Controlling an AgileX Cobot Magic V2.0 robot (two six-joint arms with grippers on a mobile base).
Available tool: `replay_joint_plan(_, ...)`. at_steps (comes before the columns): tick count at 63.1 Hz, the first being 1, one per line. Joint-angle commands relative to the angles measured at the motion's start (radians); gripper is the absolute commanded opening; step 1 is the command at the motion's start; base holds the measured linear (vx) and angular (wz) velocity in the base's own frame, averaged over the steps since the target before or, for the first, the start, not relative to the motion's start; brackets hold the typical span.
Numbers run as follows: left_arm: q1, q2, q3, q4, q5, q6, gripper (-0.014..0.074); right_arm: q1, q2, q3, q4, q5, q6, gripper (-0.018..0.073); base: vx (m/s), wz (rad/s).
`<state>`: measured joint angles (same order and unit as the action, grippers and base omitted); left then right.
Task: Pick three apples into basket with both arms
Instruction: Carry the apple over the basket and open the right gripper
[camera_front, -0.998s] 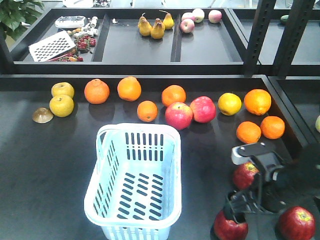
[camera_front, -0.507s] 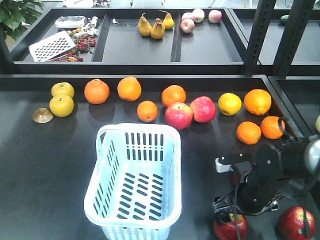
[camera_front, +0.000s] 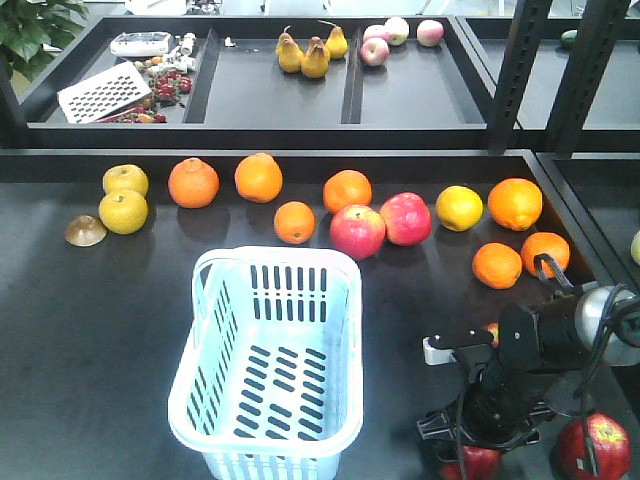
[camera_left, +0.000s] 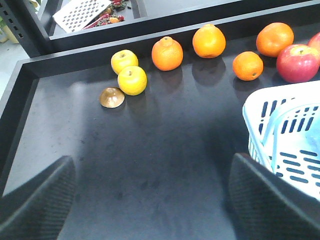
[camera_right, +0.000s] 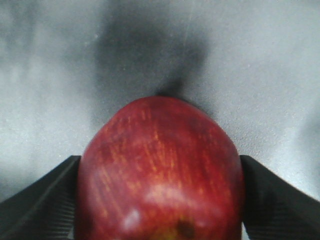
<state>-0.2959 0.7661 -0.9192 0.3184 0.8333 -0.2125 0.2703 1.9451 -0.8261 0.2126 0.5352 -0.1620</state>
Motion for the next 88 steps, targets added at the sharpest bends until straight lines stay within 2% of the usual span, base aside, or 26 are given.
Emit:
replay_joint_plan(1, 0.0, -0.001, -0.024, 0.009, -0.059, -0.01, 0.0585, 0.0, -0.056, -0.018, 0.002, -0.001, -0.007, 0.0302, 0.0, 0.0)
replay_joint_plan(6, 0.0, -0.001, -0.024, 0.009, -0.059, -0.01, 0.0585, 0.0, -0.091, -0.018, 0.002, 0.006, -0.007, 0.0274, 0.0, 0.0)
replay_joint_plan(20, 0.0, -0.001, -0.024, 0.009, -0.059, -0.01, 0.0585, 0.0, -0.293, -0.018, 0.011, 0.079, -0.007, 0.0274, 0.0, 0.0)
replay_joint_plan(34, 0.0, -0.001, -0.024, 0.009, -0.059, -0.01, 0.0585, 0.004, -0.576, -0.018, 0.103, 0.14, -0.01, 0.0274, 0.0, 0.0)
replay_joint_plan(40, 0.0, -0.001, -0.024, 0.009, -0.059, -0.01, 0.0585, 0.06, -0.681, -0.018, 0.124, 0.132, -0.044, 0.0274, 0.0, 0.0)
replay_joint_plan(45, 0.0, -0.001, -0.024, 0.009, -0.059, -0.01, 0.0585, 0.14, -0.724, -0.018, 0.14, 0.098, -0.061, 0.0274, 0.0, 0.0)
replay_joint_plan(55, 0.0, -0.001, -0.024, 0.009, -0.059, -0.01, 0.0585, 0.296, -0.692, -0.022, 0.14, -0.046, -0.061, 0.0275, 0.0, 0.0)
replay_joint_plan(63, 0.0, -0.001, -0.024, 0.009, -0.059, -0.01, 0.0585, 0.374, -0.586, -0.09, 0.14, -0.067, -0.073, 0.0288, 0.0, 0.0)
replay_joint_plan(68, 0.0, -0.001, -0.024, 0.009, -0.059, -0.01, 0.0585, 0.397, -0.511, -0.142, 0.14, -0.068, -0.083, 0.0309, 0.0, 0.0)
replay_joint_plan(76, 0.0, -0.001, -0.024, 0.009, -0.059, -0.01, 0.0585, 0.409, -0.396, -0.234, 0.132, -0.065, -0.093, 0.0392, 0.0, 0.0)
replay_joint_plan(88, 0.0, -0.001, -0.024, 0.009, -0.059, -0.01, 0.0585, 0.409, -0.324, -0.287, 0.132, -0.051, -0.108, 0.0577, 0.0, 0.0)
